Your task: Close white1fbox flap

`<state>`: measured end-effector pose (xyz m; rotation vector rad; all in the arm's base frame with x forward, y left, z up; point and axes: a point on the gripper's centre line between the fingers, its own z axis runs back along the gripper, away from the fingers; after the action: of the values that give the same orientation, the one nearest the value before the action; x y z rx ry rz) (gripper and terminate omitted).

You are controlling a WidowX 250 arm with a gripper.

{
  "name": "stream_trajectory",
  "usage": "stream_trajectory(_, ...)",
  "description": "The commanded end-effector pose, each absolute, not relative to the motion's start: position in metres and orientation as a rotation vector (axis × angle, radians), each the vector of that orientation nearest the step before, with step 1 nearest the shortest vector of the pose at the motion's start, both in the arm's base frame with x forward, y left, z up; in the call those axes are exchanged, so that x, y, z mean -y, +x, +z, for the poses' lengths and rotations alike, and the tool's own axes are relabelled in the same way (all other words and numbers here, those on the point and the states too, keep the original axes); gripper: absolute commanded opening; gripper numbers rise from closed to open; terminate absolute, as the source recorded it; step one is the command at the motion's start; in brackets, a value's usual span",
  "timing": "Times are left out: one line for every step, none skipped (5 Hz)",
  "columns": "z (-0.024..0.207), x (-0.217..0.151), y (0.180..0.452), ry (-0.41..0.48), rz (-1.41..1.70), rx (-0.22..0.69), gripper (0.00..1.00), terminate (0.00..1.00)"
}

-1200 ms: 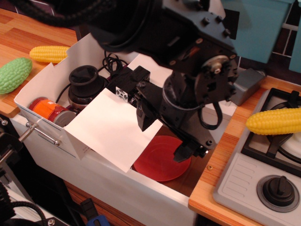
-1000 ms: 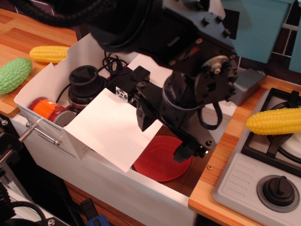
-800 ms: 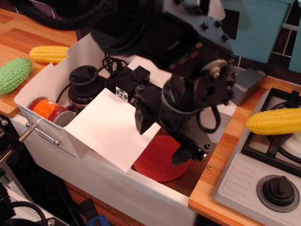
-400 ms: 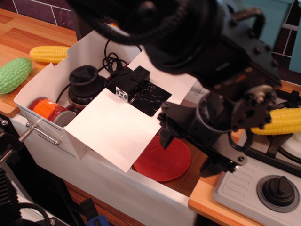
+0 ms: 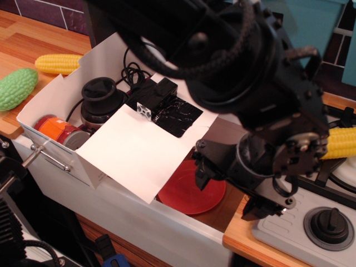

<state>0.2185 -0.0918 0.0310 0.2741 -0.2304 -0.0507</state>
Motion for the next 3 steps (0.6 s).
stream_trajectory(0.020, 0.086, 0.224, 0.285, -0.058, 0.279, 1.00, 0.00)
stream_trajectory(0.011, 0.076, 0.224, 0.333, -0.092, 0.298, 1.00, 0.00)
stream_trajectory(0.010, 0.069, 0.227, 0.355, -0.127, 0.296, 1.00, 0.00)
